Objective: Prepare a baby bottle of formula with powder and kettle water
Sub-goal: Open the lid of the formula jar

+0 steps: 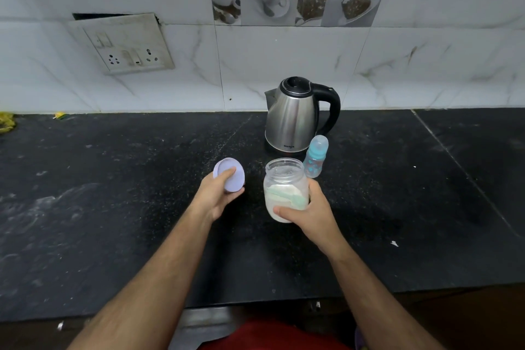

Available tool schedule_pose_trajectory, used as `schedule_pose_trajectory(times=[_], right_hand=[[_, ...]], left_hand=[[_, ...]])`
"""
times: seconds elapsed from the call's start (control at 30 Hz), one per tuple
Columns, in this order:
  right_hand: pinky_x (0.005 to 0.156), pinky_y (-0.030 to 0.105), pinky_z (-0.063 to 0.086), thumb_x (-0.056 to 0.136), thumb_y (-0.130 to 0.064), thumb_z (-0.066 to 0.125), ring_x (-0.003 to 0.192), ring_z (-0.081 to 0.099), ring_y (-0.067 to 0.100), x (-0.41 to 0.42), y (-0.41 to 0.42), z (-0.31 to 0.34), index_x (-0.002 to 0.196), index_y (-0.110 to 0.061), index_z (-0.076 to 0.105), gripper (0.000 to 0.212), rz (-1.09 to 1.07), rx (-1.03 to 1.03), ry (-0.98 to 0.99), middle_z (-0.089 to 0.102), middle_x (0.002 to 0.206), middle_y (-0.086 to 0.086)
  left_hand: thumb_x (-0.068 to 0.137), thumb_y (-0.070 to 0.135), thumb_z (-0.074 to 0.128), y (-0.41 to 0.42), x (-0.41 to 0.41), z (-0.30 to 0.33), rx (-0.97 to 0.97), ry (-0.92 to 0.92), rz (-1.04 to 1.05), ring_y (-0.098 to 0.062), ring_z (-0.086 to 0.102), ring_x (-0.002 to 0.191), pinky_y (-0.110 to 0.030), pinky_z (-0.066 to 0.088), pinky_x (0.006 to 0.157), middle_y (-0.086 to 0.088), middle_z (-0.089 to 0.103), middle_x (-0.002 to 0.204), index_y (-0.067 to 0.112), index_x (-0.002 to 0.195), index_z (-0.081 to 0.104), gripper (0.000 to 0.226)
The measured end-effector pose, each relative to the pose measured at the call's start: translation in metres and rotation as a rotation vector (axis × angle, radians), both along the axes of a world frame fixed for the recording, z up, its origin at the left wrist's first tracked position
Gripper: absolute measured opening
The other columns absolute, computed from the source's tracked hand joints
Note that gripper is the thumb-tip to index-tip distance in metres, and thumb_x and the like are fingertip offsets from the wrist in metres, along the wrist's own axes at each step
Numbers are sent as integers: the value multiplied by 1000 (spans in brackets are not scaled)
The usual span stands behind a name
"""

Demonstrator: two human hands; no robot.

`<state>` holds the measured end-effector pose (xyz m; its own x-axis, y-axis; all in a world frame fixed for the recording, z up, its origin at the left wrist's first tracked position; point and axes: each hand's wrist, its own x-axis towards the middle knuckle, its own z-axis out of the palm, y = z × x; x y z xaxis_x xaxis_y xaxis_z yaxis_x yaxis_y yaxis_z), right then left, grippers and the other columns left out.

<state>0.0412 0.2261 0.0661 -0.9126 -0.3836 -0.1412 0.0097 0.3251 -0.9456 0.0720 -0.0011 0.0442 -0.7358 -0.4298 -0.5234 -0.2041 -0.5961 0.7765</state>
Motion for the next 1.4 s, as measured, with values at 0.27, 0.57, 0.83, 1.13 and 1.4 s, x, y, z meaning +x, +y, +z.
schedule_pose_trajectory(times=[0.27,0.57,0.83,1.13,1.4], right_hand=[[86,29,55,62,-21,91,107,62,7,-9,-1,-6,129,-30,51,78,17,50,5,64,118,-12],[95,40,54,55,-28,92,112,61,10,-15,-7,-18,132,-27,50,87,44,82,0,63,122,-9],[93,33,54,57,-23,93,110,61,8,-17,-10,-22,130,-28,51,84,50,82,12,63,120,-10],[88,27,52,60,-18,93,108,60,7,-21,-25,-33,125,-26,52,77,22,96,20,62,118,-10],[75,11,47,55,-21,91,103,63,4,-23,-64,-53,122,-27,52,78,75,131,18,65,111,-13]], left_hand=[[90,15,70,-47,-17,-40,-546,-437,-77,-28,63,93,-42,61,66,-17,62,121,10,120,59,33],[81,37,77,-78,-21,-50,-980,-714,-200,-34,63,110,-38,49,80,-14,68,118,16,123,62,50],[82,44,75,-84,-13,-61,-1182,-767,-253,-38,59,109,-44,49,86,-17,54,126,11,124,61,54],[87,28,72,-60,2,-46,-1150,-310,-114,-22,65,96,-38,53,86,-5,68,108,16,113,69,29],[93,9,67,-16,19,-42,-571,61,-477,-4,68,94,-22,55,71,6,71,117,17,123,63,31]])
